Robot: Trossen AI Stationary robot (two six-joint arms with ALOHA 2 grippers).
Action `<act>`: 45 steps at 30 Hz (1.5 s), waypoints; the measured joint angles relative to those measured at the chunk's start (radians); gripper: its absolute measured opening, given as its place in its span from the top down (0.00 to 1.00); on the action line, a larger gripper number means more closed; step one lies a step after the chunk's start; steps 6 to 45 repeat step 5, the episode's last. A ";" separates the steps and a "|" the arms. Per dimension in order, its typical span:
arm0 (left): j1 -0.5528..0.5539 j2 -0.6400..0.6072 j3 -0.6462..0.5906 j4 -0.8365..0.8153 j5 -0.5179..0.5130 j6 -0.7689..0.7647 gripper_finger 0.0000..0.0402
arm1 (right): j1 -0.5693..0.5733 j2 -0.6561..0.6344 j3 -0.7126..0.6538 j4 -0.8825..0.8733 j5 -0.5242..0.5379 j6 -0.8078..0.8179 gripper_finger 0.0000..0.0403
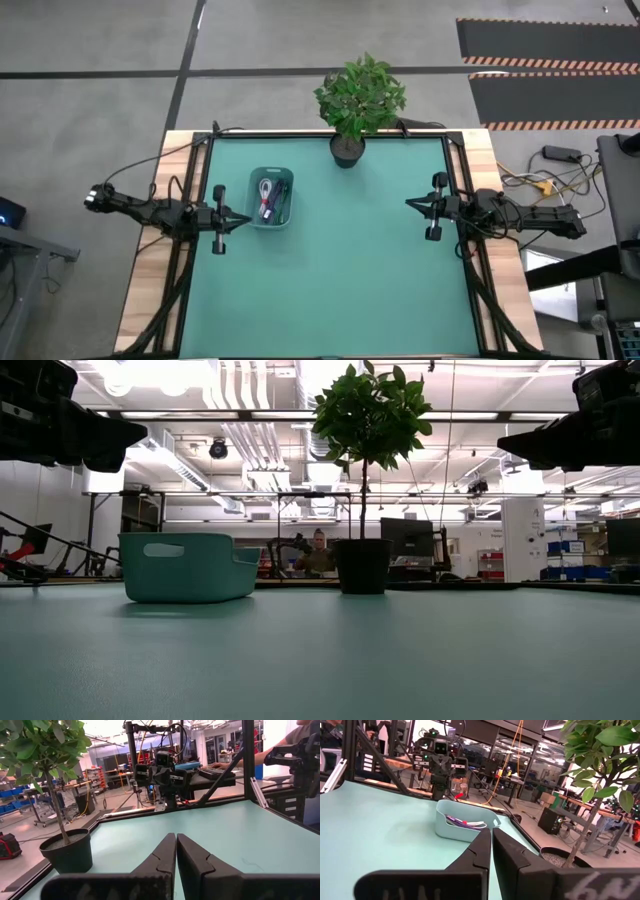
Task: Pick and place USB-C Cables
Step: Return to Home Position
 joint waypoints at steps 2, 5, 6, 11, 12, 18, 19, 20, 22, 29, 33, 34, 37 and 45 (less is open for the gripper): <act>0.000 0.000 0.000 0.000 0.000 0.000 1.00 | 0.000 0.000 0.000 0.000 0.000 0.000 0.98; 0.000 0.000 0.000 0.000 0.000 0.000 1.00 | 0.000 0.000 0.000 0.000 0.000 0.000 0.98; 0.000 0.000 0.000 0.000 0.000 0.000 1.00 | 0.000 0.000 0.000 0.000 0.000 0.000 0.98; 0.000 0.000 0.000 0.000 0.000 0.000 1.00 | 0.000 0.000 0.000 0.000 0.000 0.000 0.98; 0.000 0.000 0.000 0.000 0.000 0.000 1.00 | 0.000 0.000 0.000 0.000 0.000 0.000 0.98; 0.000 0.000 0.000 0.000 0.000 0.000 1.00 | 0.000 0.000 0.000 0.000 0.000 0.000 0.98; 0.000 0.000 0.000 0.000 0.000 0.000 1.00 | 0.000 0.000 0.000 0.000 0.000 0.000 0.98; 0.000 0.000 0.000 0.000 0.000 0.000 1.00 | 0.000 0.000 0.000 0.000 0.000 0.000 0.98; 0.000 0.000 0.000 0.000 0.000 0.000 1.00 | 0.000 0.000 0.000 0.000 0.000 0.000 0.98; 0.000 0.000 0.000 0.000 0.000 0.000 1.00 | 0.000 0.000 0.000 0.000 0.000 0.000 0.98; 0.000 0.000 0.000 0.000 0.000 0.000 1.00 | 0.000 0.000 0.000 0.000 0.000 0.000 0.98; 0.000 0.000 0.000 0.000 0.000 0.000 1.00 | 0.000 0.000 0.000 0.000 0.000 0.000 0.98; 0.000 0.000 0.000 0.000 0.000 0.000 1.00 | 0.000 0.000 0.000 0.000 0.000 0.000 0.98; 0.000 0.000 0.000 0.000 0.000 0.000 1.00 | 0.000 0.000 0.000 0.000 0.000 0.000 0.98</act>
